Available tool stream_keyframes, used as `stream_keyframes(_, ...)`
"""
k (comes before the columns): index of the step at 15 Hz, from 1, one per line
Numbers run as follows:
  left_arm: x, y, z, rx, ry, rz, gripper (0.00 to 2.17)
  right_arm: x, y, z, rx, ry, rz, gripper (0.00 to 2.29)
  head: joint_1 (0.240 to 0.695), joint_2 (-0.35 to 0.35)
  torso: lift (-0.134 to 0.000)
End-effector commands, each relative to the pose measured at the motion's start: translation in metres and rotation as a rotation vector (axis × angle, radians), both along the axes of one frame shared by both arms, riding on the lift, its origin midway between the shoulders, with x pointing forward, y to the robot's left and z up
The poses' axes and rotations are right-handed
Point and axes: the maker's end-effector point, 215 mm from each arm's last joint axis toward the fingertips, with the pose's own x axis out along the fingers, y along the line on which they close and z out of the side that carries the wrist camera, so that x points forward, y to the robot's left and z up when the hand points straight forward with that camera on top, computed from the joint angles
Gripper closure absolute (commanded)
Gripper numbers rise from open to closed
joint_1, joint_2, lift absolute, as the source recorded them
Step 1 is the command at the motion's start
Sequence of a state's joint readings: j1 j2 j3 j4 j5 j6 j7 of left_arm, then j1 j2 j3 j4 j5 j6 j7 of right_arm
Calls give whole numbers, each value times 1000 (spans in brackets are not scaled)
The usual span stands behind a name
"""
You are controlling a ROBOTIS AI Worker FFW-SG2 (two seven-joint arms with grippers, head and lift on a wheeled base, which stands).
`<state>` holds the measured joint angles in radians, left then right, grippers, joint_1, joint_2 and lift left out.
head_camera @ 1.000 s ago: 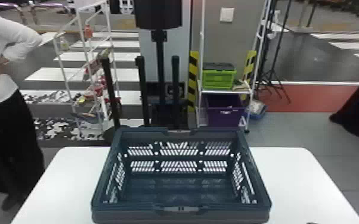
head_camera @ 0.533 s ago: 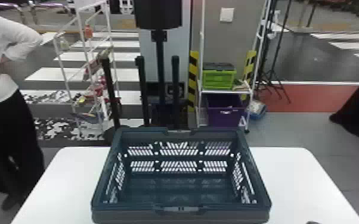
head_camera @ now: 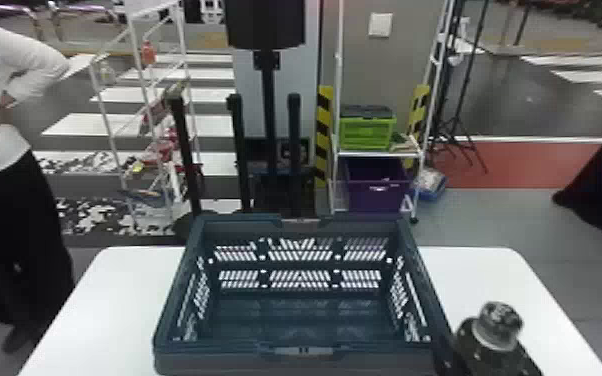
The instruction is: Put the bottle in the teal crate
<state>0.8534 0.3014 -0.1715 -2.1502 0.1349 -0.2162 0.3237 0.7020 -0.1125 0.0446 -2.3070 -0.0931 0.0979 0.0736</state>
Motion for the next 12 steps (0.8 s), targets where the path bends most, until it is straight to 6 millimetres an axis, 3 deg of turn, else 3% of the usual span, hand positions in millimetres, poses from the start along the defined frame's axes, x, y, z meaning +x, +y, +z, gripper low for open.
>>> stream_keyframes(1,-3,2,1,-3,-5,4,134,24,17,11,-17,32,30,2105,499,0,0)
stream_keyframes(6,-9,12,7,-5,-29,23,130,73,49,13,-69,138,80,2105,499,0,0)
stream_keyframes(10,-8,11,9,-4,-31,18,134,112,87,1,-118,257,139,2105,499,0,0)
stream_keyframes(12,-8,11,7,-4,-28,16,134,126,107,-15,-146,354,179,2105,499,0,0)
